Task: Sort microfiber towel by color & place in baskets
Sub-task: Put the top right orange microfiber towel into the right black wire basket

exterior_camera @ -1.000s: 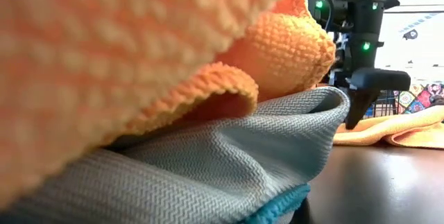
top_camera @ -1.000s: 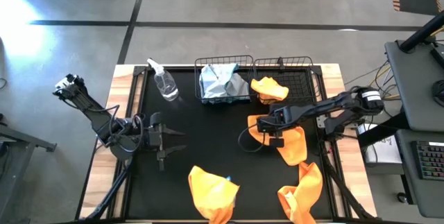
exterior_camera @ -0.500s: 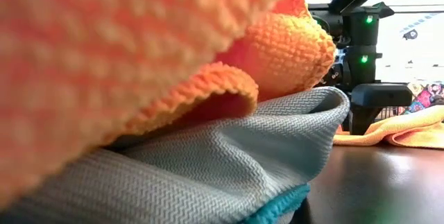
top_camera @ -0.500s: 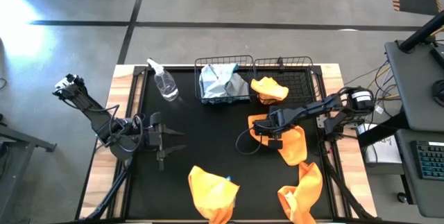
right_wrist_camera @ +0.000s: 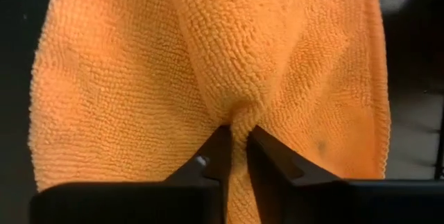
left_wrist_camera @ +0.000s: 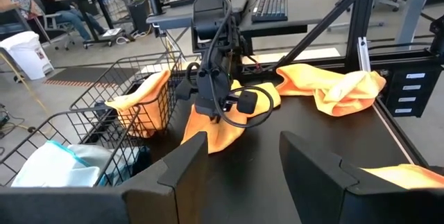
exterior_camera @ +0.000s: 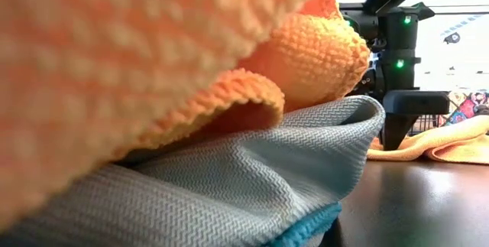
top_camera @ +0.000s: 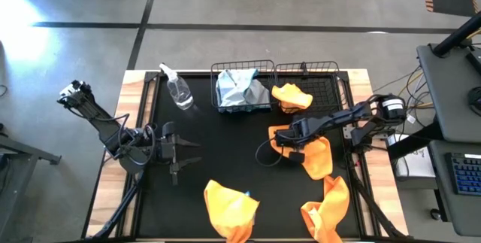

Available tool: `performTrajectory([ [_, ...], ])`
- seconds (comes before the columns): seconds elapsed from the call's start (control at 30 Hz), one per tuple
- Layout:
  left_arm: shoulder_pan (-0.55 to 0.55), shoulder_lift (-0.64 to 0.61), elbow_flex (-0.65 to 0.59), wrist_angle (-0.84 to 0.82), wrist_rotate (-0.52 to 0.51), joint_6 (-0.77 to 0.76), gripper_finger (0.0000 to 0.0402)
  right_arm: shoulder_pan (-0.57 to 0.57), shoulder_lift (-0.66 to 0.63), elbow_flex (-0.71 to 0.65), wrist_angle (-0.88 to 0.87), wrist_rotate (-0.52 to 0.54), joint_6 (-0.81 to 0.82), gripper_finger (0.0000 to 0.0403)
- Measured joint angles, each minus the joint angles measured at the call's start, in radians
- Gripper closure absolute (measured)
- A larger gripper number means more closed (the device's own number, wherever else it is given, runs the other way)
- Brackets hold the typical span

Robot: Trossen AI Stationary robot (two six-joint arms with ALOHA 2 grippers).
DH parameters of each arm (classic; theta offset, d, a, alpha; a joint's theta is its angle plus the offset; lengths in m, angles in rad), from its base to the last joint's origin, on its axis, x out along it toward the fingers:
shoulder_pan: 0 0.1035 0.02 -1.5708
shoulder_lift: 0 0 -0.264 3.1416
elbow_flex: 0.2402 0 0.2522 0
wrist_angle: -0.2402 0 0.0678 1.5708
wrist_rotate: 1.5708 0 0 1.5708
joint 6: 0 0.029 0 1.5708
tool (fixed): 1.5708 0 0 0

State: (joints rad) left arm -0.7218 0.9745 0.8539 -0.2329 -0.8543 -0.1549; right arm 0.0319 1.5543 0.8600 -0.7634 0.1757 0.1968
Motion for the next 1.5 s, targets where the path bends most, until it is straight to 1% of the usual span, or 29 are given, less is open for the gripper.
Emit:
performTrajectory([
  [0.07, 0.000, 0.000, 0.000, 0.000, 0.000, 0.005, 0.0237, 0.000, -0.005, 0.000, 0.002, 0.000, 0.027, 0.0385],
  [0.13, 0.000, -0.001, 0.000, 0.000, 0.000, 0.005, 0.0237, 0.000, -0.008, 0.000, 0.001, -0.001, 0.059, 0.0391],
  [0.23, 0.000, -0.002, 0.000, 0.001, 0.000, 0.005, 0.0237, 0.000, -0.017, 0.000, -0.001, -0.007, 0.115, 0.0393],
  [0.4, 0.000, -0.002, 0.000, 0.001, 0.000, 0.005, 0.0237, 0.000, -0.063, 0.001, -0.005, -0.053, 0.175, 0.0394],
  [0.67, 0.000, -0.002, 0.000, 0.001, 0.000, 0.005, 0.0237, 0.000, -0.184, 0.074, -0.008, -0.044, 0.239, 0.0394],
  [0.77, 0.000, -0.002, 0.000, 0.001, 0.000, 0.005, 0.0237, 0.000, -0.224, 0.118, -0.007, -0.014, 0.251, 0.0394],
  [0.93, 0.000, -0.003, 0.000, 0.001, 0.000, 0.012, 0.0237, 0.000, -0.276, 0.205, -0.008, 0.078, 0.252, 0.0394],
  [1.17, 0.000, -0.010, 0.000, 0.001, 0.000, 0.015, 0.0237, 0.000, -0.305, 0.357, -0.009, 0.184, 0.241, 0.0394],
  [1.5, 0.000, -0.016, 0.000, 0.000, 0.000, 0.015, 0.0237, 0.000, -0.309, 0.549, -0.007, 0.201, 0.197, 0.0394],
])
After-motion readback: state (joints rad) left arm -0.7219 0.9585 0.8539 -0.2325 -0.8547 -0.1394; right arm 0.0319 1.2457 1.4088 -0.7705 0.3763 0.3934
